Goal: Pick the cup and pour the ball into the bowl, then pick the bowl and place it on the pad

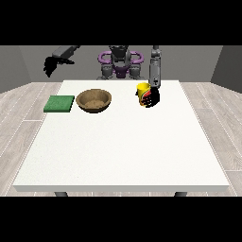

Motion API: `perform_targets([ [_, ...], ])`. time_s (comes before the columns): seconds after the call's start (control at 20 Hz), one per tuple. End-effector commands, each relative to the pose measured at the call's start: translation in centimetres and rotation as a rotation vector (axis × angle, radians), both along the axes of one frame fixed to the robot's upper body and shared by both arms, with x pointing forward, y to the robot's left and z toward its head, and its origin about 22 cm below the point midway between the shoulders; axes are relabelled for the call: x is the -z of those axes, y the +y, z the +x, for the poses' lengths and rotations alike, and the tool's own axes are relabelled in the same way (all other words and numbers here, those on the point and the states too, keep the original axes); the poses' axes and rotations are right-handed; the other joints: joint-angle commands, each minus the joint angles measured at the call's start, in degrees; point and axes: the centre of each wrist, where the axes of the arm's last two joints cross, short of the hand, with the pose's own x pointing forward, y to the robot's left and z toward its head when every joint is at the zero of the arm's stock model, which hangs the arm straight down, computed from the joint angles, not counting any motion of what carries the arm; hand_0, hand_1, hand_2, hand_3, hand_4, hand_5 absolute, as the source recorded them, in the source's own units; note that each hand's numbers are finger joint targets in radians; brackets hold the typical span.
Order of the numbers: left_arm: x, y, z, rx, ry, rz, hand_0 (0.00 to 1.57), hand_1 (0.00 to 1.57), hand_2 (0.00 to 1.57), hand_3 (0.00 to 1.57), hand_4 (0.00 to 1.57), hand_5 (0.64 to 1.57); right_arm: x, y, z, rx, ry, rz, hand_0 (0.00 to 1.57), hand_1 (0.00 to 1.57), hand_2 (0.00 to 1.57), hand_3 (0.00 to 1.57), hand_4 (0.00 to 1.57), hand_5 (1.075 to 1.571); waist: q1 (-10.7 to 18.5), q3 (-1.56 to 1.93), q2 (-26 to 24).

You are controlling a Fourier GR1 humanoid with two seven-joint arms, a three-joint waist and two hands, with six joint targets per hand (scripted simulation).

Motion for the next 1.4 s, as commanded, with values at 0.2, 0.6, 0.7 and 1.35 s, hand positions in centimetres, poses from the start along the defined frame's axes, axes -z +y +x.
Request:
perform_targets([
  [0.2, -1.7, 0.7, 1.5, -0.025, 0.183, 0.249, 1.35, 1.35, 1.57, 1.57, 1.55, 1.306, 3.3, -1.3, -0.8, 0.072, 0.191, 0.015, 0.00, 0.00, 0.00, 0.00, 0.00, 1.570, 3.8, -0.85, -11.1],
  [0.6, -10.9, 5.9, 6.8, -0.151, 0.293, 0.572, 1.46, 1.46, 1.57, 1.57, 1.57, 1.294, 5.2, -0.1, -0.8, 0.076, 0.278, 0.027, 0.00, 0.00, 0.00, 0.00, 0.00, 1.568, 4.4, -0.89, -16.1],
  [0.7, -14.0, 5.1, 8.5, -0.163, 0.271, 0.641, 1.49, 1.49, 1.57, 1.57, 1.57, 1.274, 6.7, -1.5, -1.5, 0.098, 0.242, 0.027, 0.00, 0.00, 0.00, 0.00, 0.00, 1.569, 5.3, -0.83, -13.9],
  [1.35, -14.9, -7.6, 10.6, -0.243, 0.238, 0.927, 1.52, 1.52, 1.57, 1.57, 1.57, 1.211, 6.8, -3.7, -1.2, 0.062, 0.272, 0.043, 0.00, 0.00, 0.00, 0.00, 0.00, 1.570, 3.2, -0.87, -15.8],
])
